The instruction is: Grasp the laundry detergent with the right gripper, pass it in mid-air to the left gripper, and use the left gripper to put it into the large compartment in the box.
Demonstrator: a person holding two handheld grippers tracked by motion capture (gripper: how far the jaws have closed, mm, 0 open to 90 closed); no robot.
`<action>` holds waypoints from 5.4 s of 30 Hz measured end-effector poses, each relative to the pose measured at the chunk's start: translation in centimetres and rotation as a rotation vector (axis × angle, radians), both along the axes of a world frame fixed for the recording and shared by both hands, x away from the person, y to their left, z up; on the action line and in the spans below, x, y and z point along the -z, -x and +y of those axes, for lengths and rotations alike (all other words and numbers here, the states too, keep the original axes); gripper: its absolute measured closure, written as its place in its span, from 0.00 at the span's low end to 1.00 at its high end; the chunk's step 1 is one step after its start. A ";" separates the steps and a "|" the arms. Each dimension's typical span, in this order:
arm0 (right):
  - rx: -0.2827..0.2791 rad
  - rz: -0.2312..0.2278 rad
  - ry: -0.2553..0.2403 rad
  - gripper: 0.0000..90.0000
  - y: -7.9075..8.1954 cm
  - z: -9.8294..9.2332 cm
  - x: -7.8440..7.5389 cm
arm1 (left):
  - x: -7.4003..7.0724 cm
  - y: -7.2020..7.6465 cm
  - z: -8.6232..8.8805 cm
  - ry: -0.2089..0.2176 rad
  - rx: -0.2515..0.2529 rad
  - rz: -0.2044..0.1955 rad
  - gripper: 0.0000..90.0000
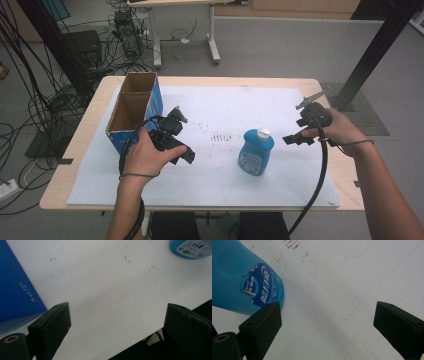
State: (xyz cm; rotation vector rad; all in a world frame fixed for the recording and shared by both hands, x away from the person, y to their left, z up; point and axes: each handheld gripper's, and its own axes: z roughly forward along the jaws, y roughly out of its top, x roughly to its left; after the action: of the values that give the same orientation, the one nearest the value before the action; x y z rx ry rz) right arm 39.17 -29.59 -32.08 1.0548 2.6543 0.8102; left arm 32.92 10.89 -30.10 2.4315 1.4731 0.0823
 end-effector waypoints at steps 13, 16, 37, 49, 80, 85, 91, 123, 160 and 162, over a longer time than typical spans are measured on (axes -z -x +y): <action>0.006 -0.032 -0.046 0.09 1.5 -0.3 1.1 | 0.8 0.6 0.3 0.035 -0.039 -0.036 0.08; 0.003 -0.047 -0.052 0.09 1.8 -0.4 1.1 | 0.9 0.7 0.3 0.047 -0.044 -0.046 0.08; -0.027 -0.063 -0.094 0.08 5.0 -0.4 1.9 | 3.4 1.2 -0.3 0.039 -0.042 -0.024 0.08; -0.040 -0.065 -0.131 0.07 7.1 0.2 3.2 | 3.8 1.2 -0.4 0.041 -0.039 -0.020 0.08; -0.054 -0.066 -0.127 0.07 8.6 1.7 5.4 | 4.4 1.4 -0.1 0.070 -0.043 -0.010 0.08; -0.065 -0.066 -0.127 0.07 8.6 2.1 5.6 | 4.5 1.5 -0.1 0.073 -0.049 -0.010 0.08; -0.069 -0.069 -0.136 0.07 8.8 2.4 5.9 | 4.7 1.6 0.1 0.072 -0.050 -0.008 0.08; -0.047 -0.094 -0.163 0.06 8.8 3.0 8.4 | 5.0 1.8 0.3 0.084 -0.063 0.000 0.08; -0.055 -0.171 -0.254 0.05 8.6 3.7 10.9 | 5.4 2.0 0.1 0.080 -0.072 0.008 0.08; -0.051 -0.177 -0.263 0.05 8.6 3.8 10.9 | 5.4 2.0 0.1 0.079 -0.071 0.008 0.08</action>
State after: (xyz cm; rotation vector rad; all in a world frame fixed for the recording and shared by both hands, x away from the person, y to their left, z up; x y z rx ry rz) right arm 30.62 -25.80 -43.02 0.9228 2.4832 1.2300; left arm 30.95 10.95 -35.54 2.3205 1.5368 0.0286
